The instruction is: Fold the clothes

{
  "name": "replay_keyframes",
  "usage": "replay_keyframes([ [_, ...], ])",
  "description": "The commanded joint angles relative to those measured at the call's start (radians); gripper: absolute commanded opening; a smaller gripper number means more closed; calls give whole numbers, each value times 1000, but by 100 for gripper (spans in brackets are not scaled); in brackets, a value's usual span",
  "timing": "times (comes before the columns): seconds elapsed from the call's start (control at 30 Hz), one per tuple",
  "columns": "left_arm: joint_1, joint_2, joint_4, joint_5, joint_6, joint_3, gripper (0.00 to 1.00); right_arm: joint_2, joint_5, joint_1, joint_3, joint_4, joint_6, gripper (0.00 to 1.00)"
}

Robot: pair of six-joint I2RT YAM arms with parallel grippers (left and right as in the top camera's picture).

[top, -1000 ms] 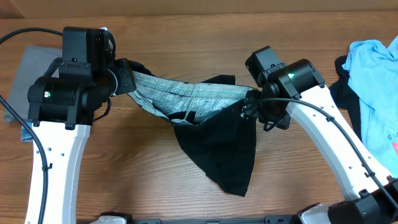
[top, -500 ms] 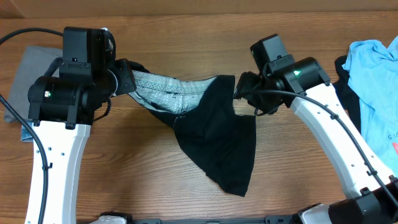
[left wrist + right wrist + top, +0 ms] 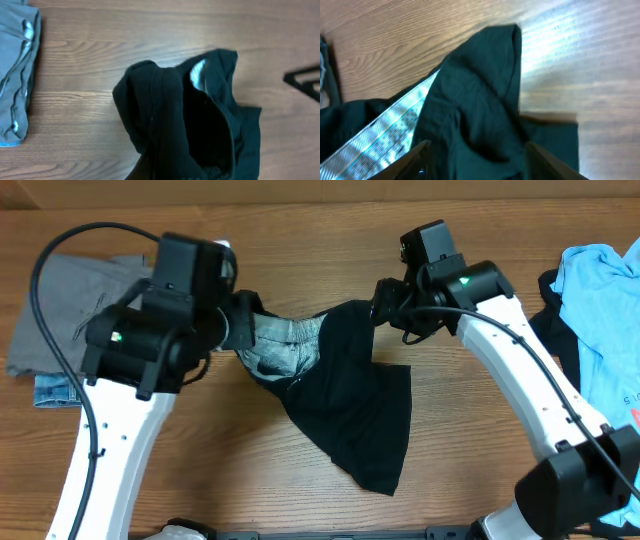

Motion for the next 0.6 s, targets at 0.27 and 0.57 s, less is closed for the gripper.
replay_keyframes([
  [0.27,-57,-281,49,-35,24,32,4,58,-111,-19,-2,127,-145,61],
  [0.57,-57,-419,64,-35,60,32,4,58,-300,-13,-2,171,-218,62],
])
